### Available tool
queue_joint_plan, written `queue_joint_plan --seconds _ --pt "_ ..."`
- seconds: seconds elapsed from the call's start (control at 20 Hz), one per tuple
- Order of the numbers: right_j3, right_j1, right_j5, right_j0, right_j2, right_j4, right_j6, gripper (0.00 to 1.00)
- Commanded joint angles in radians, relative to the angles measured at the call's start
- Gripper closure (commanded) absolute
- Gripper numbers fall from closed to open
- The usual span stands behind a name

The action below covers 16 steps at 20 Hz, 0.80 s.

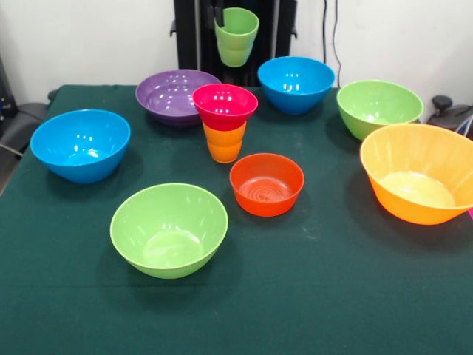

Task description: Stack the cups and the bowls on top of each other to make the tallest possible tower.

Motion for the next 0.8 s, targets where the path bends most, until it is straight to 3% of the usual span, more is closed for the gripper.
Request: queue_joint_plan --seconds 0.05,0.45,0.8 --pt "-0.111 0.015 0.101 0.013 0.071 0.006 -0.022 1.0" --pt "-0.122 0.019 0.109 0.026 0.067 0.007 -0.011 1.0" --pt "-0.099 0.034 0.055 0.058 0.046 0.008 0.044 1.0"
